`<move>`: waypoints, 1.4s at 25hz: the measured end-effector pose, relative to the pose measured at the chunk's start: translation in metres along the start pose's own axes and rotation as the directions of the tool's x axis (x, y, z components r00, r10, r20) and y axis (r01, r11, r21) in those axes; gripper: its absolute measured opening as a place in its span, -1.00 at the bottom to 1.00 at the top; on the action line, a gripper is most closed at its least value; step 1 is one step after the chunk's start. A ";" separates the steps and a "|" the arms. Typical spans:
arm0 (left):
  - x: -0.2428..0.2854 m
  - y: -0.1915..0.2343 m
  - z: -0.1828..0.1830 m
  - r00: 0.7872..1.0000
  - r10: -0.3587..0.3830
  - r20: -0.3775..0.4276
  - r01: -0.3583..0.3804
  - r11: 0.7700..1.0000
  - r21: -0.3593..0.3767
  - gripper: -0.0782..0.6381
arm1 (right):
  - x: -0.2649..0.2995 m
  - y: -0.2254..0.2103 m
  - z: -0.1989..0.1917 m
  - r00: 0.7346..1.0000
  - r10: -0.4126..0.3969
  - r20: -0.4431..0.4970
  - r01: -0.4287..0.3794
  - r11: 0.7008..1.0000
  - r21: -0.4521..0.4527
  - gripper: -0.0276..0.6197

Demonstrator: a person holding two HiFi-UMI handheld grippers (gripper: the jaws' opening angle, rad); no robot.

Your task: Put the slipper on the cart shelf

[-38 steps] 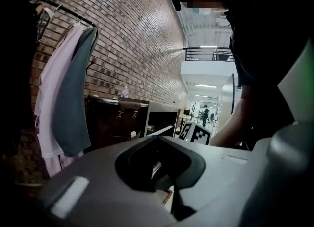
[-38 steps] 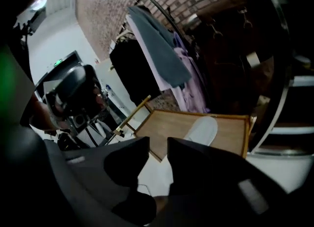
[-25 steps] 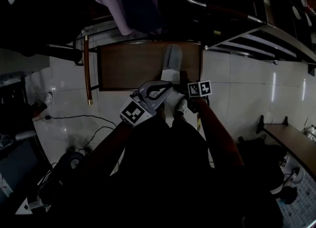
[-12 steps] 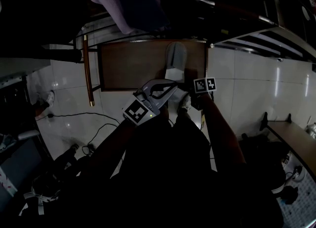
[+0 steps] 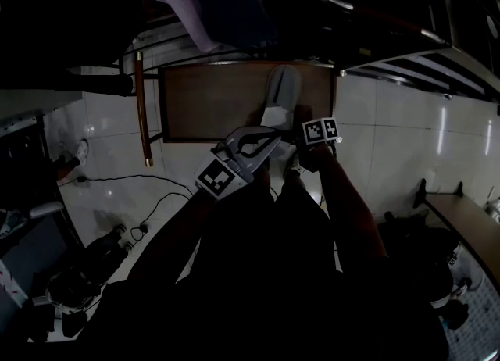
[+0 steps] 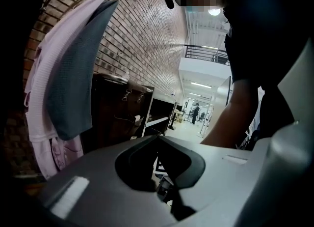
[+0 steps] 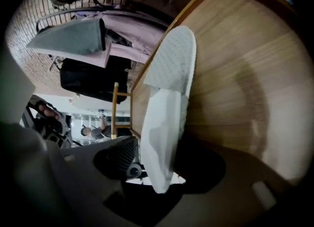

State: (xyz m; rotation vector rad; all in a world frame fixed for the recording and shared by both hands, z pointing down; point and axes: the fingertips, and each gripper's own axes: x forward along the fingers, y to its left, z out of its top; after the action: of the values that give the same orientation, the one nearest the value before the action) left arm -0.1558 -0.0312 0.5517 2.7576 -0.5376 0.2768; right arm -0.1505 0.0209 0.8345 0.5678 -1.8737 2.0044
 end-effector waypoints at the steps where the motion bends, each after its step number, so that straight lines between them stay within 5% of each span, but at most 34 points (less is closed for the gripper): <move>1: -0.001 0.001 -0.001 1.000 0.002 -0.002 -0.002 1.000 -0.001 -0.78 | 0.003 -0.001 -0.001 1.000 -0.025 -0.017 0.025 1.000 -0.010 -0.05; 2: -0.002 0.001 -0.002 1.000 0.004 -0.005 -0.004 1.000 -0.004 -0.78 | 0.005 -0.003 -0.003 0.998 -0.053 -0.030 0.052 0.998 -0.022 -0.09; 4: -0.003 0.002 -0.004 1.000 0.008 -0.009 -0.008 1.000 -0.009 -0.78 | 0.007 -0.007 -0.005 0.995 -0.094 -0.034 0.093 0.995 -0.037 -0.50; 8: -0.004 0.006 -0.004 1.000 0.018 -0.004 -0.018 1.000 -0.014 -0.78 | 0.006 0.002 -0.003 0.998 -0.063 0.019 0.064 0.998 -0.028 -0.67; 15: -0.005 0.007 0.002 0.999 0.032 0.006 -0.032 0.999 -0.005 -0.78 | -0.020 0.030 0.007 0.996 -0.020 0.091 0.029 0.995 -0.097 -0.72; 22: -0.001 -0.002 0.020 0.998 0.047 0.036 -0.048 0.999 0.013 -0.78 | -0.065 0.050 0.020 0.986 -0.072 0.148 0.103 0.971 -0.216 -0.72; 29: 0.000 -0.012 0.041 0.995 0.077 0.065 -0.080 0.996 0.046 -0.78 | -0.106 0.094 0.024 0.963 -0.127 0.236 0.209 0.907 -0.366 -0.72; 35: -0.001 -0.017 0.073 0.985 0.117 0.128 -0.128 0.988 0.081 -0.78 | -0.148 0.150 0.038 0.915 -0.137 0.381 0.331 0.795 -0.508 -0.72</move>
State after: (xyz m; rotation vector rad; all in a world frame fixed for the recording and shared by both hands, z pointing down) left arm -0.1411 -0.0410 0.4790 2.8458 -0.7464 0.1627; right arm -0.0963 -0.0245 0.6326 0.9387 -2.3115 1.1482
